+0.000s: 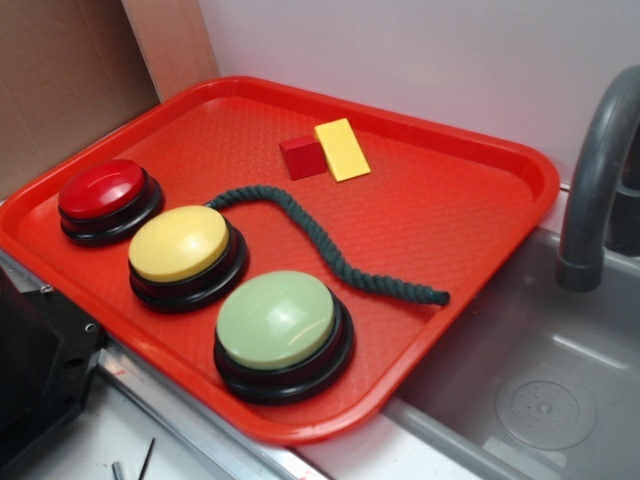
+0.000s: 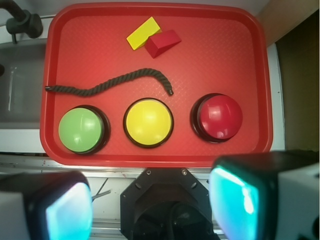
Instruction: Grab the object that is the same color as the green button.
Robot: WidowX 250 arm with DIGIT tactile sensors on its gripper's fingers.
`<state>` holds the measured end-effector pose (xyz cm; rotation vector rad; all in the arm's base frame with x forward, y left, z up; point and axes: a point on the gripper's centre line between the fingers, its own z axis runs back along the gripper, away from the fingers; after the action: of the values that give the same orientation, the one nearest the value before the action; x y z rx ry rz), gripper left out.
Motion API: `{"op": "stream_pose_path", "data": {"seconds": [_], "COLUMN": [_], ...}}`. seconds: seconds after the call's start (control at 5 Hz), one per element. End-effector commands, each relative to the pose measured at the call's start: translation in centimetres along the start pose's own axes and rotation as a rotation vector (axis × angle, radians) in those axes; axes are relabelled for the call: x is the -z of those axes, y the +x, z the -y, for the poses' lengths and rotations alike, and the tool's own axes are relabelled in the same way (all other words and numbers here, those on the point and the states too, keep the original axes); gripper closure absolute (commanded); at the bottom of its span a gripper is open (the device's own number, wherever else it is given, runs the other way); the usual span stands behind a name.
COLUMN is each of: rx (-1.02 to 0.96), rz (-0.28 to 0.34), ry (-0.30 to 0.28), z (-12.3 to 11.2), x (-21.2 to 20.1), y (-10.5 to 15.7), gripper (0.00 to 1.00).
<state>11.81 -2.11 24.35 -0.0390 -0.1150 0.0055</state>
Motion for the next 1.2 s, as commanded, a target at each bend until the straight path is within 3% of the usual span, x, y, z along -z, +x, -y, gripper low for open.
{"op": "stream_pose_path", "data": {"seconds": [0.0, 0.6, 1.0], "rx": [0.0, -0.498, -0.921], "rz": [0.0, -0.013, 0.059], "ry": [0.0, -0.018, -0.019], "z": [0.0, 1.3, 2.9], "x": [0.0, 4.2, 9.1], "y": [0.0, 3.5, 6.4], "gripper": [0.0, 0.0, 0.0]}}
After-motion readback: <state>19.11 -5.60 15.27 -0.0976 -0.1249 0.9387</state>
